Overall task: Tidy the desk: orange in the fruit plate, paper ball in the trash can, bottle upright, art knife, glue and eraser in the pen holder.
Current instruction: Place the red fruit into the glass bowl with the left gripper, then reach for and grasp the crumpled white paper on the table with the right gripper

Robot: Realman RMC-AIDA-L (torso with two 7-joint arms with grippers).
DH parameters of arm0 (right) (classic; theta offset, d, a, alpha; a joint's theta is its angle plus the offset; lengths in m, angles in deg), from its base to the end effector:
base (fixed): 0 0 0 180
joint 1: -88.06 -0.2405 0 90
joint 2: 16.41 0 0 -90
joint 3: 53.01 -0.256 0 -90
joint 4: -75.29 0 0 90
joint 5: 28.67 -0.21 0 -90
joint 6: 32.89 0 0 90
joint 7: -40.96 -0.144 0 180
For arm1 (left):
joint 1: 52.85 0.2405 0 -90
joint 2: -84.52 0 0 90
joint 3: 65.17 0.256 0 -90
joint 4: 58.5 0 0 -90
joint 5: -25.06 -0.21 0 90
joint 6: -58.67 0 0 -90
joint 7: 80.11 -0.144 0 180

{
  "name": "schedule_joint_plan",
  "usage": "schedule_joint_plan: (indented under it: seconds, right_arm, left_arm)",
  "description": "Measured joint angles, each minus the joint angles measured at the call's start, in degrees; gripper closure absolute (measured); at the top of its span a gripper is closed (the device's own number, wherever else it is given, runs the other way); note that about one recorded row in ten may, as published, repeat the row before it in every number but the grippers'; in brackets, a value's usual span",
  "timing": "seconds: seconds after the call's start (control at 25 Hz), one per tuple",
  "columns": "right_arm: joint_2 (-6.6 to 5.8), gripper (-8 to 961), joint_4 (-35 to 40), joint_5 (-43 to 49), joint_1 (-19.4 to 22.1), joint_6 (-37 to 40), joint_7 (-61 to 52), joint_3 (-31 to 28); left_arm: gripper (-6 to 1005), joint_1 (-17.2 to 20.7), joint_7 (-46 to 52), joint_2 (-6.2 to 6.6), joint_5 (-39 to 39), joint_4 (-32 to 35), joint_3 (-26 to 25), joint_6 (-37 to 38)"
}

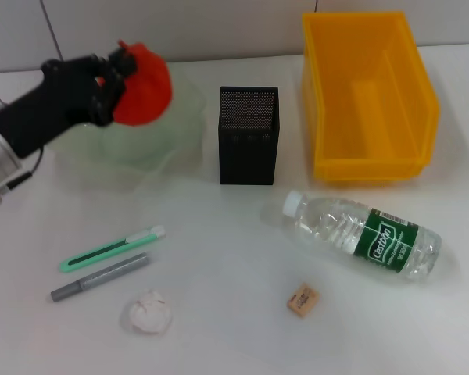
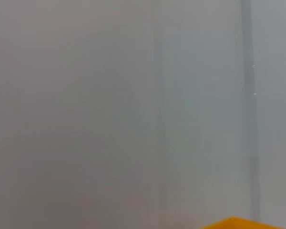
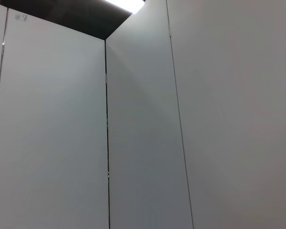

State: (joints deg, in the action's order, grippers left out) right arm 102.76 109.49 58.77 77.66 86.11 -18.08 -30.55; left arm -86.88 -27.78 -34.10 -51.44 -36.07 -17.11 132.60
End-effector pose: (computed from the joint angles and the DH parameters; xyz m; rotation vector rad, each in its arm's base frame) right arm 0.3039 0.2064 0.0861 -2.0960 0.2319 1.3501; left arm -0.2363 0.3805 -0.0013 -2.2453 -0.3592 -0.9752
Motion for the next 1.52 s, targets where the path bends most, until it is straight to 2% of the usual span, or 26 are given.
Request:
schedule_joint_plan:
  seconds: [0.04,0.24,0.4,0.64,0.92,1.0,1.04,1.12,1.24,1.28,1.36,1.4,1.44,1.48,1.52]
  right_arm:
    - [0.0,185,0.0,0.0,0.0,0.0,0.0,0.0]
    - [0.0,186,0.0,0.2,0.0,0.0,0.0,-0.1]
    - [0.0,186,0.0,0.4,0.0,0.0,0.0,-0.1]
    - [0.0,186,-0.1,0.4,0.0,-0.1,0.0,0.2]
    - [-0.03,185,-0.1,0.5,-0.2,-0.5,-0.1,0.4]
    - [-0.07,185,0.0,0.6,-0.2,-0.5,-0.5,0.4]
    - [-0.13,185,0.2,0.6,-0.2,-0.5,-1.0,0.4]
    - [-0.3,185,2.4,1.5,-0.4,-0.2,-3.8,0.6]
    - [-0.29,186,5.7,3.8,-1.0,0.1,-6.9,0.7]
    - [-0.21,186,8.7,6.1,-1.6,0.8,-8.9,1.1]
    - [0.03,186,18.5,12.6,-3.9,2.9,-16.8,5.7]
    - [0.11,186,21.4,14.5,-4.8,3.1,-20.2,8.7]
    - [0.16,186,23.5,15.7,-5.5,2.7,-22.6,11.9]
    - [0.16,186,23.5,15.7,-5.5,2.7,-22.6,11.9]
    - [0.27,186,26.3,17.4,-6.8,1.1,-25.8,19.1]
  left_arm:
    - [930,0.0,0.0,0.0,0.0,0.0,0.0,0.0]
    - [929,-2.7,-0.7,-0.26,1.9,-0.8,0.2,-11.0]
    - [929,-4.0,-1.8,-0.34,2.3,-2.2,0.1,-15.5]
    - [872,-4.2,-6.5,-0.45,7.8,-5.2,-0.1,-17.2]
    - [771,-3.6,-6.1,-0.29,8.3,-5.1,0.2,-16.6]
    - [676,-2.0,-5.7,-0.09,8.3,-4.8,0.3,-11.7]
    - [628,-2.0,-5.7,-0.09,8.3,-4.8,0.3,-11.7]
    - [533,1.2,-5.7,0.19,7.6,-3.8,2.0,-3.9]
    - [355,2.3,-5.5,0.3,7.5,-3.2,3.5,-2.0]
    - [296,4.1,-4.7,0.42,7.4,-1.1,7.3,-0.5]
    - [230,5.0,-2.7,0.46,7.1,0.9,11.4,-1.7]
    - [198,5.0,-2.7,0.46,7.1,0.9,11.4,-1.7]
    - [165,4.7,-2.1,0.47,6.7,1.3,14.2,-2.3]
    - [165,4.7,-2.1,0.47,6.7,1.3,14.2,-2.3]
    - [165,4.4,-2.0,0.38,6.0,1.6,16.3,-2.8]
